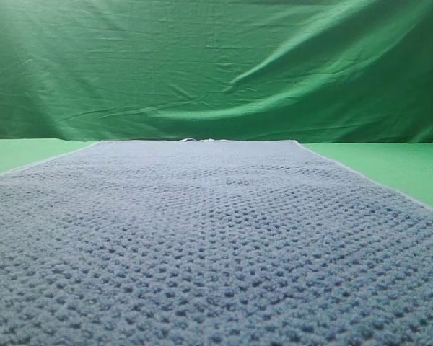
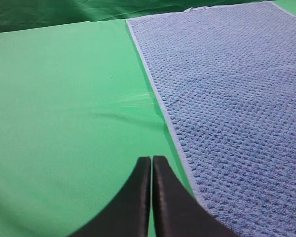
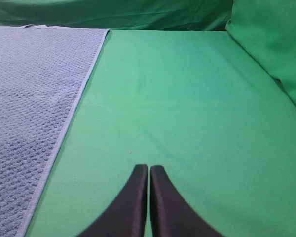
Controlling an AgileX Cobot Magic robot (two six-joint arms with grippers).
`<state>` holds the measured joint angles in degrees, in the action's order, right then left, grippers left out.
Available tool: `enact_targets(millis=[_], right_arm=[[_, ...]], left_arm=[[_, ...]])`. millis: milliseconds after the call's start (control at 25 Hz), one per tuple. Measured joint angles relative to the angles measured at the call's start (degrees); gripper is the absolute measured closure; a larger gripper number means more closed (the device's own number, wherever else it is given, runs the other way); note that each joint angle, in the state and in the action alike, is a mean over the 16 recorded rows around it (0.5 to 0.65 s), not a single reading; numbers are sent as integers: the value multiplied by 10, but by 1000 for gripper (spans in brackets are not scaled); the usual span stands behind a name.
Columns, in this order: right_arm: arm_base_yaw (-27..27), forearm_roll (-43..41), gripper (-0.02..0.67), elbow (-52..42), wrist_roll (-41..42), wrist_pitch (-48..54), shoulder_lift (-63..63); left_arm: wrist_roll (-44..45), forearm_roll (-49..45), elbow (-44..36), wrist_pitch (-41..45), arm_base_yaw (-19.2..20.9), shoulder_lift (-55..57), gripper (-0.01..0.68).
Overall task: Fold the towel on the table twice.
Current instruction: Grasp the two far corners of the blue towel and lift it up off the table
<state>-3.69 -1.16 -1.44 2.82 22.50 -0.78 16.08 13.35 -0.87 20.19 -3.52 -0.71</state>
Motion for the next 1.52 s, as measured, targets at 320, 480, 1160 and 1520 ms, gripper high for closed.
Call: enact_targets(millis=[320, 480, 1160, 1520], right_arm=[[0, 0, 649, 0, 0, 0, 0], [0, 0, 649, 0, 0, -3, 0], [0, 2, 649, -1, -3, -198, 0], [0, 2, 649, 54, -37, -178, 23]], left_arm=[[3, 0, 0, 0, 0, 0, 673], [4, 4, 0, -2, 0, 0, 673], [4, 233, 2, -252, 0, 0, 673], [9, 247, 78, -215, 0, 38, 673]])
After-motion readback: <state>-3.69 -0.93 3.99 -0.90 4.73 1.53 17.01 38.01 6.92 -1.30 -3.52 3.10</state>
